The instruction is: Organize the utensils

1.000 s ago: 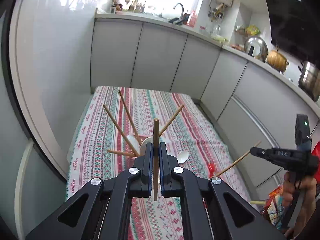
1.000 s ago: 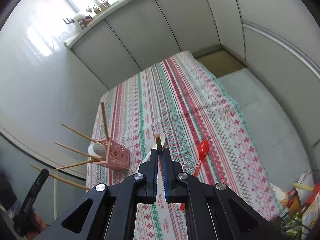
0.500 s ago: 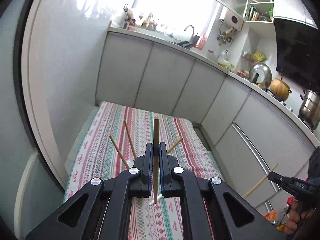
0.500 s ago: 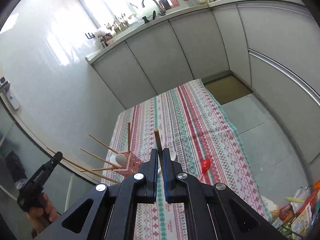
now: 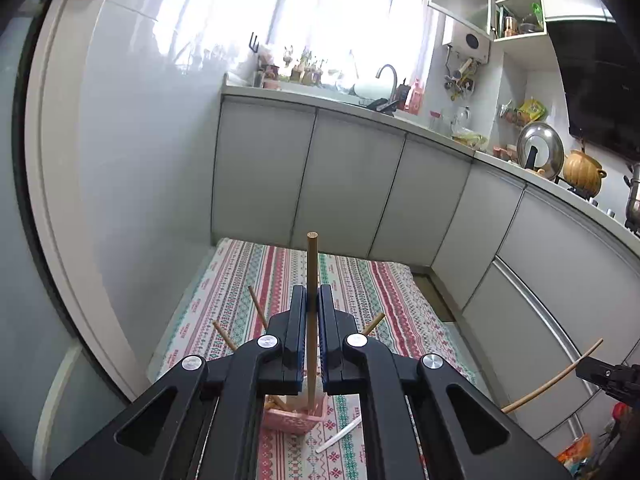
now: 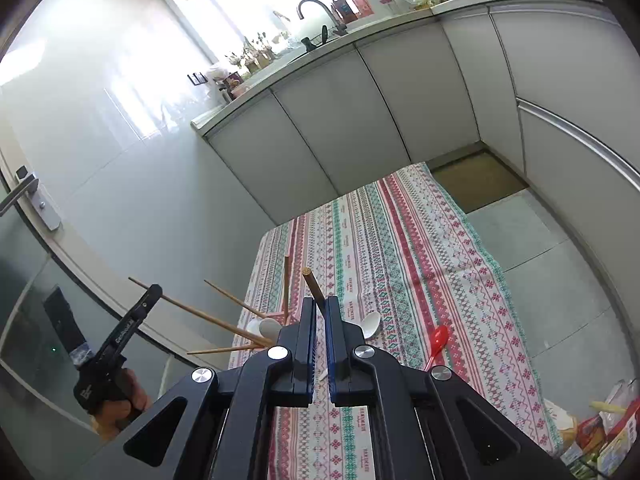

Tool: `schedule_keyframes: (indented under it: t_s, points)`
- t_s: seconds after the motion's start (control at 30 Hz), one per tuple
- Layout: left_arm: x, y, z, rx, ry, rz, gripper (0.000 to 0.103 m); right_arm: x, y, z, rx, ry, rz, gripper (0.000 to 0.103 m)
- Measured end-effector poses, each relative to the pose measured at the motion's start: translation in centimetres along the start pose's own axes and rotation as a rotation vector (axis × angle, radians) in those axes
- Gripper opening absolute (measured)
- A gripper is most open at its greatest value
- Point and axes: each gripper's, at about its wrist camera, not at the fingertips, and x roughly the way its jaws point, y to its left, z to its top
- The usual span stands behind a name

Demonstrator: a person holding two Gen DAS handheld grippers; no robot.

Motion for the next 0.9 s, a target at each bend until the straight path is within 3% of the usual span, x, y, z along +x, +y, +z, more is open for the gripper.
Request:
schedule_keyframes:
  t_s: [0.4,0.63,0.8,0.87,0.9]
  points:
    - [4.4,-1.7,-2.3,0.077,0.053,0.021,0.005,0.4,-0.4,-0.1,0.008,0.015,0.000,0.003]
    - [7.7,-1.2,-3.8,0.048,0.153,0.013,0.006,1.0,-1.3,-0.1,0.017,0.033,-0.010,0.003]
    - [9.2,-0.7,-4.7,0.023,0.193,0.012,0.006,3.0,-3.8,-0.1,0.045,0.108,-0.022,0.005]
    - [9.5,-0.6,-4.8,0.029,0.200,0.002,0.006,4.5,-4.9,-0.3,0.037,0.155,-0.066,0.006]
    - [9.7,-0.7,-4.9,0.034,0.203,0.000,0.006,5.3,-5.5,-0.4,0.034,0.180,-0.088,0.016]
